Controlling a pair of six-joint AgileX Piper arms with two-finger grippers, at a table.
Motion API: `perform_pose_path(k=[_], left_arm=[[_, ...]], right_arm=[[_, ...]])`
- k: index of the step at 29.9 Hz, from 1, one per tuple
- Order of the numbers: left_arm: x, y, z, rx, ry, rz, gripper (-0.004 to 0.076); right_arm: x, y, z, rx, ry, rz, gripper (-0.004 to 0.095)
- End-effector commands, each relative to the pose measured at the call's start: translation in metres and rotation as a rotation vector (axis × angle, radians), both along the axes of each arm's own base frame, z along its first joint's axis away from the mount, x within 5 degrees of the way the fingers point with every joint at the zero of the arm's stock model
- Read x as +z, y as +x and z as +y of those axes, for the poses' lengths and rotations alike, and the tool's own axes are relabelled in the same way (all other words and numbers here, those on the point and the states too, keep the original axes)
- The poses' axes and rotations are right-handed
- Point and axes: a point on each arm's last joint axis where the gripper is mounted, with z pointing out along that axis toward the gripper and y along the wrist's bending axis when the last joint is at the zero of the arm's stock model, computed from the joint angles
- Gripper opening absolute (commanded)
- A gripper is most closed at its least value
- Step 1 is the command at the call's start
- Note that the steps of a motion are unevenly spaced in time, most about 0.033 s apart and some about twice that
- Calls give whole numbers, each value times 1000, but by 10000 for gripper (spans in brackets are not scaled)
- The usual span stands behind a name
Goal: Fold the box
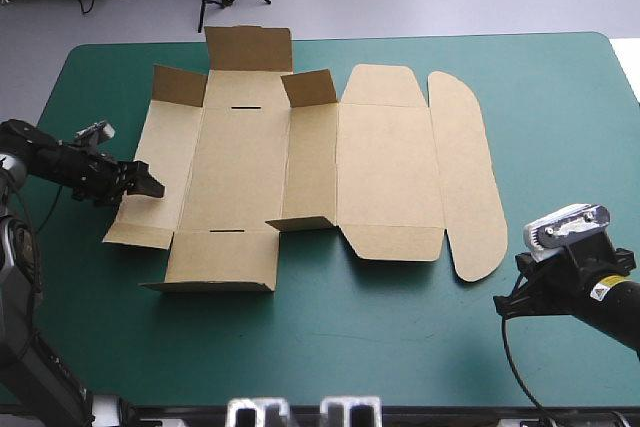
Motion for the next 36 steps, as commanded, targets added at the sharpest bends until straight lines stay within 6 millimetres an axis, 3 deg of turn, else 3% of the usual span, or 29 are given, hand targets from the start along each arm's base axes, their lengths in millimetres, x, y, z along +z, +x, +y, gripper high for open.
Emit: perform_pose_path(k=[1, 6, 7, 13, 18, 23, 30, 36], left_arm=[[7, -2, -24, -95, -53, 44, 434], [6, -1, -26, -81, -49, 64, 35], [6, -1, -26, -81, -49, 64, -6], [15, 3, -36, -114, -125, -27, -4], [44, 1, -64, -282, -84, -171, -9], [93, -3, -93, -468, 148, -290, -9], [193, -18, -153, -766, 357, -691, -9], [247, -44, -199, -929, 415, -953, -9]], right_arm=[[11, 3, 1, -3, 22, -75, -19], [11, 3, 1, -2, 21, -71, -18], [11, 3, 1, -2, 21, -71, -18], [11, 3, 2, 0, 28, -68, -19], [11, 3, 2, 0, 28, -70, -19], [11, 3, 2, -2, 29, -75, -19], [17, 6, 1, -17, 34, -138, -19], [44, 11, 0, -45, 52, -218, -19]])
